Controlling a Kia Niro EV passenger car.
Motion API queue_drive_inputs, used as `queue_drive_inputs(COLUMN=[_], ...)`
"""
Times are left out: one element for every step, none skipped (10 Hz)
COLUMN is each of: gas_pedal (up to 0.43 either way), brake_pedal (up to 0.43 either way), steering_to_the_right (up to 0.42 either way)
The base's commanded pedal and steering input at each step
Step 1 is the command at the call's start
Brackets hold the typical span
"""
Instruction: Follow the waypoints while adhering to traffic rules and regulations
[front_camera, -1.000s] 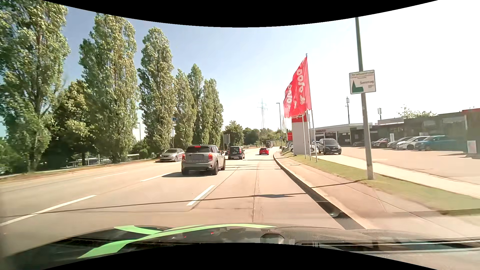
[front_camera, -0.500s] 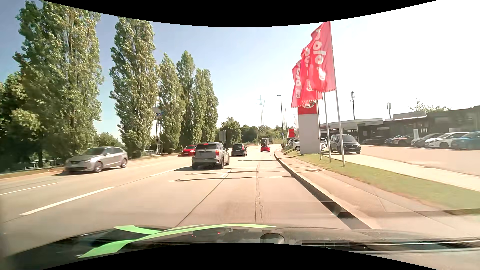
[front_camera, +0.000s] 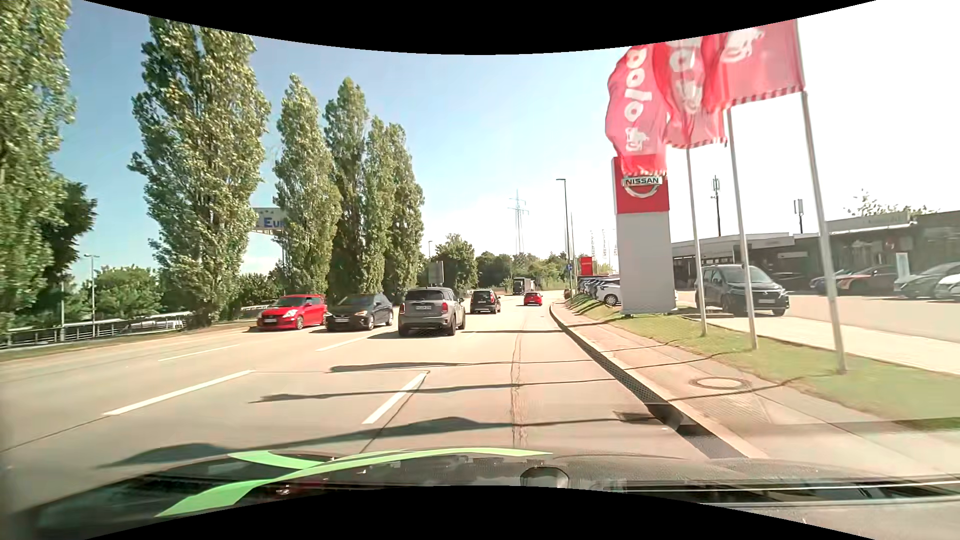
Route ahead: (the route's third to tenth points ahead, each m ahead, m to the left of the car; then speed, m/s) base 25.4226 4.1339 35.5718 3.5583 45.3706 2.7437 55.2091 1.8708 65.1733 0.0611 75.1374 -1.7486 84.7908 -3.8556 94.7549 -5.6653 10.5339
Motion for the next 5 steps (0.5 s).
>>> queue_drive_inputs(gas_pedal=[0.138,0.130,0.130,0.130,0.130], brake_pedal=[0.000,0.000,0.000,0.000,0.000], steering_to_the_right=[0.004,0.004,0.004,0.004,0.004])
